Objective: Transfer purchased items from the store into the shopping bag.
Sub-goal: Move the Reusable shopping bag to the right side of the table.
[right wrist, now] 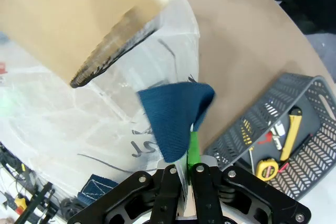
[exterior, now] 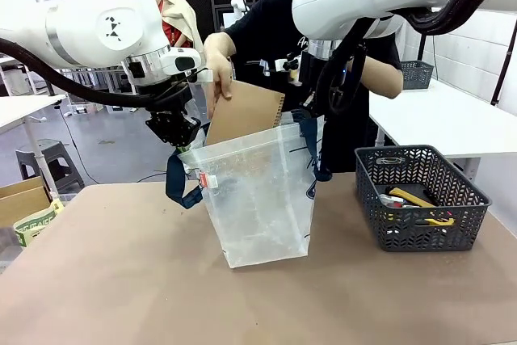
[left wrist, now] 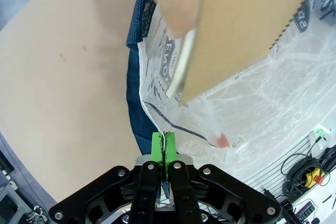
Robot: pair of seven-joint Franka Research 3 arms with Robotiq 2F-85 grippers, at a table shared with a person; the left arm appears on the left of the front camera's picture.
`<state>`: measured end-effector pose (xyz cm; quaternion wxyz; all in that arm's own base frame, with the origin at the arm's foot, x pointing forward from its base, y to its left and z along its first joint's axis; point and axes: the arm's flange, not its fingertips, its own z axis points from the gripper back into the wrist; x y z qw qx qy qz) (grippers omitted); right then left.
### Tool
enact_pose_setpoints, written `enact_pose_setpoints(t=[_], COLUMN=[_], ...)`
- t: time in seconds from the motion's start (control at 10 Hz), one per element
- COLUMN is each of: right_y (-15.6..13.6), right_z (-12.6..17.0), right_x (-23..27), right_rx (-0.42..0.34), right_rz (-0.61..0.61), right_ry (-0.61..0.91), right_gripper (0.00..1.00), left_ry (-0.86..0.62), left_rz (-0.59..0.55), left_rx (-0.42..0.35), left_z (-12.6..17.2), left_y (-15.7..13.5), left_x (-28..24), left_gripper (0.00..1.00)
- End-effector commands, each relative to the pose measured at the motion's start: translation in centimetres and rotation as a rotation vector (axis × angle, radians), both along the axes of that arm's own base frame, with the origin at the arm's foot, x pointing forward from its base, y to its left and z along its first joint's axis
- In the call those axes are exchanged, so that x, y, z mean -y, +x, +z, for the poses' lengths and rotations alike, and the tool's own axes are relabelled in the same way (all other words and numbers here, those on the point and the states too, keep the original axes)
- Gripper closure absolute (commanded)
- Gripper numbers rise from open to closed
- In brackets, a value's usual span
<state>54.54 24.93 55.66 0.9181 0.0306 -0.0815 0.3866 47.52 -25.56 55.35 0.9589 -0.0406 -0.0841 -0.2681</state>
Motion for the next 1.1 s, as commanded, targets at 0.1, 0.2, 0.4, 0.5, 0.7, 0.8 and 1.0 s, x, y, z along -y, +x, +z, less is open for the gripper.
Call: enact_pose_setpoints(t=[0.1,0.2,0.4,0.5,0.7,0.8,1.0], right_y=[0.04,0.04,0.04,0.04,0.04,0.04,0.04], right_z=[0.02,0.02,0.02,0.02,0.02,0.02,0.02], right_x=[0.14,0.14,0.14,0.14,0.14,0.14,0.14], right_rx=[0.000,0.000,0.000,0.000,0.000,0.000,0.000], right_rz=[-0.006,-0.006,-0.006,-0.006,-0.006,-0.006,-0.006], right_ry=[0.001,0.001,0.001,0.001,0.001,0.001,0.001], right_gripper=[1.00,1.00,1.00,1.00,1.00,1.00,1.00], left_ry=[0.004,0.004,0.004,0.004,0.004,0.004,0.004], left_rz=[0.012,0.012,0.012,0.012,0.012,0.012,0.012], left_rx=[0.001,0.001,0.001,0.001,0.001,0.001,0.001], left_z=[-0.02,-0.02,-0.02,-0.02,-0.02,-0.02,-0.02], left_y=[-0.01,-0.01,-0.01,-0.01,-0.01,-0.01,-0.01], left_x=[-0.08,-0.08,-0.08,-0.08,-0.08,-0.08,-0.08], left_gripper=[1.00,1.00,1.00,1.00,1.00,1.00,1.00])
